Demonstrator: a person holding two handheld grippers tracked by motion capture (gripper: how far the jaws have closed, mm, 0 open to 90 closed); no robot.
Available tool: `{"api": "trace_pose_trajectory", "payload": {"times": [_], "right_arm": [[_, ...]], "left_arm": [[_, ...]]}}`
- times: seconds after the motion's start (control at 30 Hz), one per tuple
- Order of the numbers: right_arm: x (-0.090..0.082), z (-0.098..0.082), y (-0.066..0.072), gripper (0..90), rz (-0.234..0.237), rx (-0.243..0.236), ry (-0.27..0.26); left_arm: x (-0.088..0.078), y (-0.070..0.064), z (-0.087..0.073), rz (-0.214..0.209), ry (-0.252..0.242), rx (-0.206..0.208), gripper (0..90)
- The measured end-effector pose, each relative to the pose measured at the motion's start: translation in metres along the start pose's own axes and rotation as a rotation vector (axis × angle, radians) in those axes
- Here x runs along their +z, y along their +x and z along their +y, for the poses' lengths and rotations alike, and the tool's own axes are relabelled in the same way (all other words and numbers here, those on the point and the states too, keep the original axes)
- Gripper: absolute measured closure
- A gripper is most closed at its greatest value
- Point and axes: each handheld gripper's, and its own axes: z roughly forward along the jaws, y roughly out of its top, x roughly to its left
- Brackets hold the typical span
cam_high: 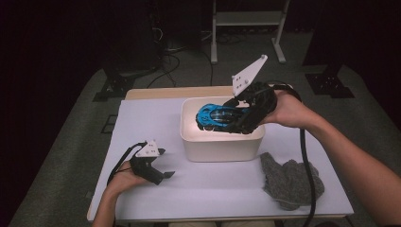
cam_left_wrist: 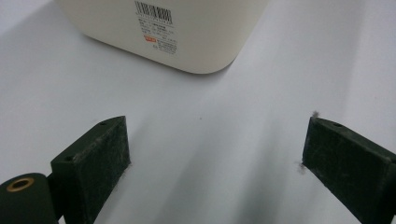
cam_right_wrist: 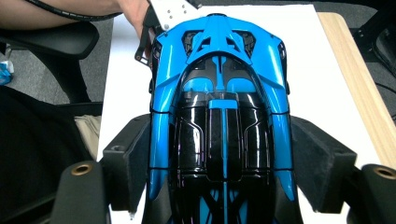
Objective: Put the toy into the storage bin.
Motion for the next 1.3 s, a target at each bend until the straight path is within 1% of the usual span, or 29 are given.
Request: {"api": "trace_pose_trajectory", "payload": {"times": [0.07,0.13,0.27,0.37,0.47,0.67,0.73,0.9,1.1,1.23,1.3], "right_arm": [[-0.002,0.003,-0.005,27.4,0.002,0.000,-0.003],[-0.004,0.007,-0.009,27.4,-0.003,-0.002,0.006],[-0.001,0.008,-0.020,27.4,-0.006,0.000,0.019],[0.005,0.005,-0.028,27.4,-0.002,0.006,0.034],[0.012,0.002,-0.033,27.4,0.002,0.001,0.046],[0.024,0.001,-0.040,27.4,0.015,0.003,0.061],[0.029,0.001,-0.042,27.4,0.021,0.005,0.064],[0.039,-0.003,-0.049,27.4,0.028,0.007,0.084],[0.050,-0.009,-0.057,27.4,0.040,0.009,0.089],[0.059,-0.015,-0.063,27.4,0.055,0.018,0.088],[0.064,-0.017,-0.065,27.4,0.058,0.012,0.094]], "left_arm": [[0.000,0.000,-0.001,0.001,-0.002,-0.004,7.0],[-0.001,0.000,-0.001,0.003,0.001,-0.001,7.0],[-0.001,0.000,-0.001,0.006,0.004,0.000,7.0],[-0.001,0.000,-0.001,0.007,0.004,-0.002,7.0],[-0.001,-0.001,-0.001,0.010,0.002,-0.002,7.0],[-0.002,-0.001,-0.001,0.015,0.005,0.003,7.0],[-0.003,-0.001,-0.002,0.015,0.000,-0.002,7.0],[-0.004,0.000,-0.002,0.016,0.003,0.001,7.0],[-0.004,0.001,-0.002,0.018,-0.003,-0.004,7.0],[-0.004,0.000,-0.002,0.019,-0.004,-0.002,7.0],[-0.003,0.000,-0.002,0.018,-0.004,-0.004,7.0]]}}
